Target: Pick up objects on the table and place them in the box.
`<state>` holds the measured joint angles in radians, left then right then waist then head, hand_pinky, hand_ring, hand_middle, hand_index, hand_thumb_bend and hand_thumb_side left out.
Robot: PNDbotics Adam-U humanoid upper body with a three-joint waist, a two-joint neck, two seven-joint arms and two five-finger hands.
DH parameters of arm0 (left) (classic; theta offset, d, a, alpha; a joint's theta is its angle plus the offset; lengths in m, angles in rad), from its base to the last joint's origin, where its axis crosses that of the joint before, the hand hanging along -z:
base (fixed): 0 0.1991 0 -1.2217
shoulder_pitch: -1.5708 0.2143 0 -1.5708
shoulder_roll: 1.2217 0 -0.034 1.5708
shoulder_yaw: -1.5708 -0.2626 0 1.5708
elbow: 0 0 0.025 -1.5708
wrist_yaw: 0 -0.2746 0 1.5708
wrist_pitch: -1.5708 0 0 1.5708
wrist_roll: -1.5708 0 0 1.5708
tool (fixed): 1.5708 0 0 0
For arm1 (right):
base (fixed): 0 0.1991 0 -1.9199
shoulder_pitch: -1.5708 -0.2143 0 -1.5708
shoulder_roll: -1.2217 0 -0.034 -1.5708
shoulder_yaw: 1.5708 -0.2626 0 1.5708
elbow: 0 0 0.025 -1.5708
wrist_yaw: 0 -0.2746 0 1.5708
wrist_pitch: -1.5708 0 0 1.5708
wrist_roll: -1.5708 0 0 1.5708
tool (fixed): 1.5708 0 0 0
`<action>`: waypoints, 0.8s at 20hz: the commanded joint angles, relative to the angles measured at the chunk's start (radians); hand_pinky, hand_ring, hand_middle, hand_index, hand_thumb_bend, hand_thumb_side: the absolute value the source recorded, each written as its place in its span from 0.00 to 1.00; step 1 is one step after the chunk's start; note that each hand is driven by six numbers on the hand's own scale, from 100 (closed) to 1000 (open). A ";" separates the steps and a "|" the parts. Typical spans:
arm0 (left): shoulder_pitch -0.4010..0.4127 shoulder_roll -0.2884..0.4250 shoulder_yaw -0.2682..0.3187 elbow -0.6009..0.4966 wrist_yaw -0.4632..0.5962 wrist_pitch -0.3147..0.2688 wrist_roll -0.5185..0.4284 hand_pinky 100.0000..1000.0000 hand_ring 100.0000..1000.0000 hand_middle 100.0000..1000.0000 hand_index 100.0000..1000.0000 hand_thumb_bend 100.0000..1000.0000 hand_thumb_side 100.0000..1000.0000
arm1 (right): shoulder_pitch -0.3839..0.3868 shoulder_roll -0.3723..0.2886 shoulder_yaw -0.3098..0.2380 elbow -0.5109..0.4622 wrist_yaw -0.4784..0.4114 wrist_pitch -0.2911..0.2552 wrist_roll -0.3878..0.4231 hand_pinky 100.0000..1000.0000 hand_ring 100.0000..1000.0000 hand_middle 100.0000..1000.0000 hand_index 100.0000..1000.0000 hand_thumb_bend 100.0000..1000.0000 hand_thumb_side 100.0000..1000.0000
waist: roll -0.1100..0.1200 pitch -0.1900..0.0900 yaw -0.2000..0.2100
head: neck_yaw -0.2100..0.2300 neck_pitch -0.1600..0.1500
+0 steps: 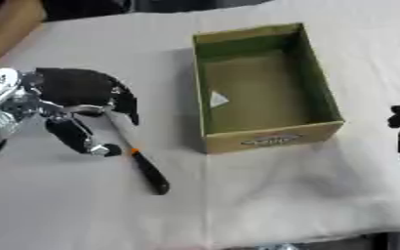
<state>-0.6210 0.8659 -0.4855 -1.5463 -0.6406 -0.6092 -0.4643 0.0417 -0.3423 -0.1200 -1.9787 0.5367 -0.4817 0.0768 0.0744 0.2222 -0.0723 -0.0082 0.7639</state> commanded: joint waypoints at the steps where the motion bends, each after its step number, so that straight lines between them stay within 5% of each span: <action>1: -0.006 0.016 0.002 0.003 -0.007 -0.015 -0.003 0.73 0.75 0.62 0.75 0.38 0.44 | -0.005 -0.016 -0.002 -0.021 -0.005 -0.003 0.000 0.36 0.51 0.53 0.76 0.00 0.73 | -0.002 -0.016 0.000 | 0.001 -0.011; 16: 0.003 -0.024 -0.033 -0.027 -0.096 -0.084 0.005 0.74 0.76 0.62 0.75 0.46 0.47 | -0.004 -0.015 -0.003 -0.021 -0.005 -0.003 -0.001 0.36 0.51 0.53 0.76 0.00 0.73 | -0.005 -0.015 0.001 | -0.002 -0.009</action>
<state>-0.6104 0.8217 -0.5223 -1.5547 -0.7257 -0.6622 -0.4384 0.0417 -0.3425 -0.1201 -1.9787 0.5355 -0.4819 0.0767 0.0735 0.2222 -0.0717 -0.0085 0.7636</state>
